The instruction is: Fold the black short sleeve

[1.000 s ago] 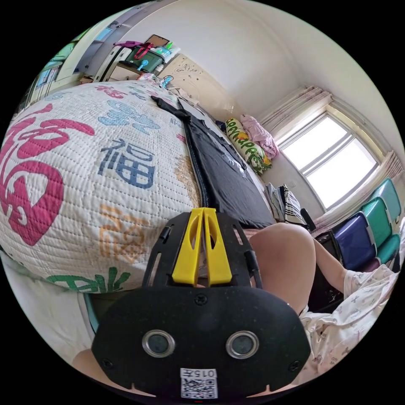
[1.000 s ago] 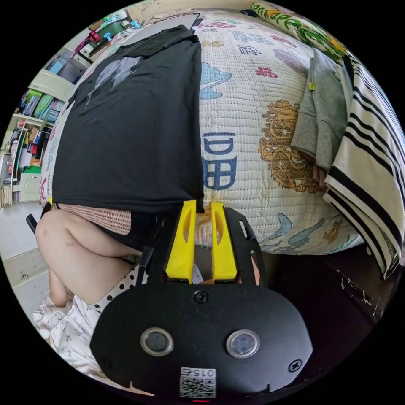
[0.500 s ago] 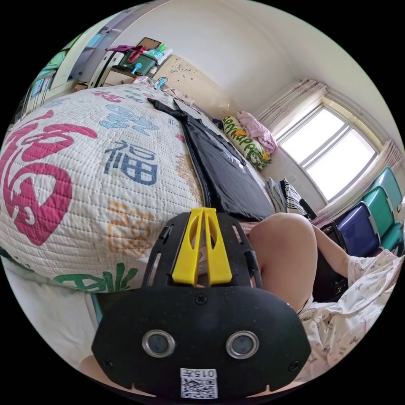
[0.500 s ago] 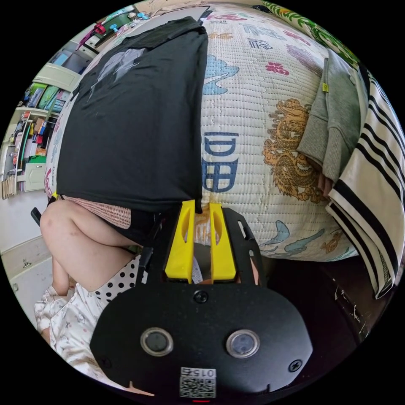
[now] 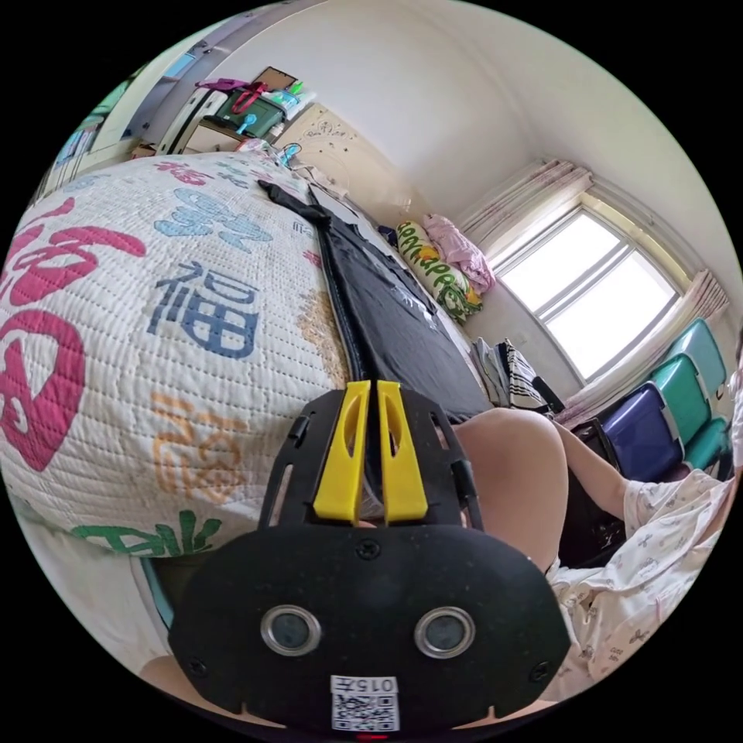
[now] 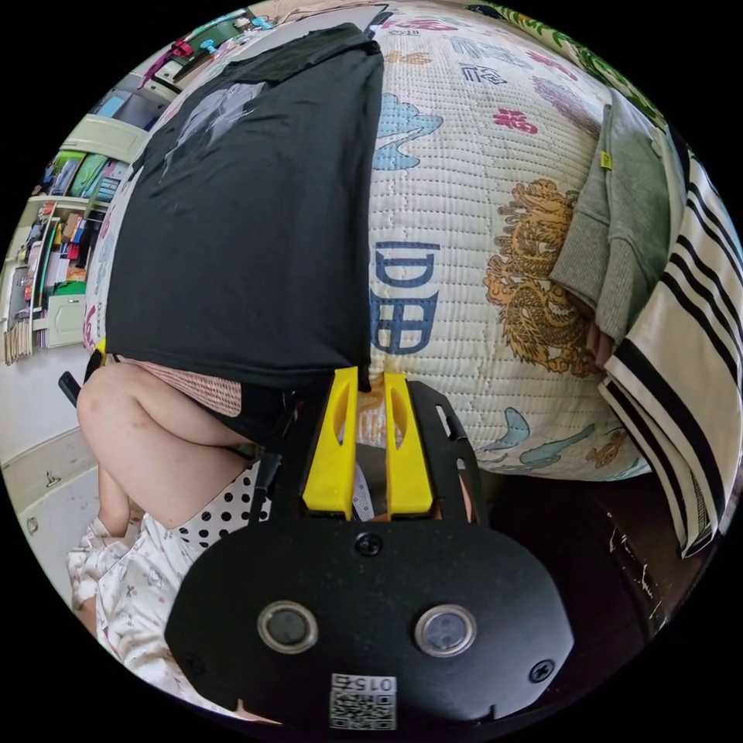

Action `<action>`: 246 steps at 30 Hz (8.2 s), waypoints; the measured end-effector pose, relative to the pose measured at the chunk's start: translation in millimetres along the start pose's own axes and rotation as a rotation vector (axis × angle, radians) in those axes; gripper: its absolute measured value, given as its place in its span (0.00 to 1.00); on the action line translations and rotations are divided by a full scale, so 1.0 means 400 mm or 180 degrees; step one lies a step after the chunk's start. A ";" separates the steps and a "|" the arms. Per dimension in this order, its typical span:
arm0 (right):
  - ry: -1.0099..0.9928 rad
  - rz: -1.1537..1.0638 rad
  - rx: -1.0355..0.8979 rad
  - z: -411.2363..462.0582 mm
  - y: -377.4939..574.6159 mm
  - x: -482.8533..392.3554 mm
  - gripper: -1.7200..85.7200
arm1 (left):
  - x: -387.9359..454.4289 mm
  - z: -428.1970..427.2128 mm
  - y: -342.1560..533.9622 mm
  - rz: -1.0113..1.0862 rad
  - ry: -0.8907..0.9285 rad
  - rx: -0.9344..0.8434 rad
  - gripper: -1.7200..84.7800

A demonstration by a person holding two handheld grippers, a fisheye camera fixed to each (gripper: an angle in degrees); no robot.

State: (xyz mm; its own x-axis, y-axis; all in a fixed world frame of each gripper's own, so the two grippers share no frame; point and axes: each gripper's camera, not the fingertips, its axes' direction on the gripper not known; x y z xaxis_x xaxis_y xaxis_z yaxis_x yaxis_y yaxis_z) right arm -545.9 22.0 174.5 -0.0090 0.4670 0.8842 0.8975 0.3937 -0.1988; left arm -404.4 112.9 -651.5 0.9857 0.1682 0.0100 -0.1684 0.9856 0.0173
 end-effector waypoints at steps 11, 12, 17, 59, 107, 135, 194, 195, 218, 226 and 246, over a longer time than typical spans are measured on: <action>-0.0619 0.0179 0.0953 0.102 0.289 0.165 0.09 | 0.015 0.148 0.147 0.0036 -0.0310 -0.0054 0.01; -0.0759 0.0294 0.1188 0.121 0.356 0.193 0.08 | 0.019 0.164 0.169 0.0027 -0.0358 -0.0053 0.01; -0.0687 0.1213 0.2315 0.204 0.706 0.242 0.04 | 0.039 0.237 0.255 -0.0026 -0.0647 -0.0056 0.01; -0.4395 -0.3022 0.7457 0.413 2.276 0.265 0.01 | 0.877 0.419 0.700 0.1034 -0.1809 0.1867 0.22; 0.0153 -0.1949 0.1433 1.547 -1.579 -0.759 0.15 | 1.252 0.117 -0.921 -0.0866 -0.0411 0.0726 0.11; -0.1344 -0.0658 0.3118 0.882 -1.402 0.429 0.03 | 1.774 0.179 -0.610 0.2529 0.0028 -0.0614 0.03; -0.0254 -0.3277 0.1316 0.801 -0.979 0.345 0.11 | 1.655 0.753 -0.337 0.2334 -0.0862 -0.0615 0.08; -0.0111 -0.3316 0.1212 0.832 -0.968 0.332 0.12 | 1.656 0.764 -0.341 0.2314 -0.0870 -0.0602 0.07; 0.0513 -0.3361 0.0895 0.974 -0.806 0.313 0.08 | 1.625 0.892 -0.436 0.1934 -0.0909 -0.0448 0.04; 0.0470 -0.3504 0.0909 0.963 -0.765 0.287 0.03 | 1.608 0.919 -0.455 0.1911 -0.1064 -0.0481 0.02; 0.0166 -0.3250 0.1327 0.826 -0.823 0.122 0.02 | 1.513 0.799 -0.477 0.1920 -0.1303 -0.0161 0.11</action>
State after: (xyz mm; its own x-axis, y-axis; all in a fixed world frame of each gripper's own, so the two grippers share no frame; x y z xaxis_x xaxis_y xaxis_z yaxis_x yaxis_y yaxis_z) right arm -987.5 176.8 143.6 -0.6339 -0.2601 0.7283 0.2592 0.8159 0.5169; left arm 222.1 20.9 -329.4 0.6382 0.6715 0.3764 -0.6710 0.7249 -0.1555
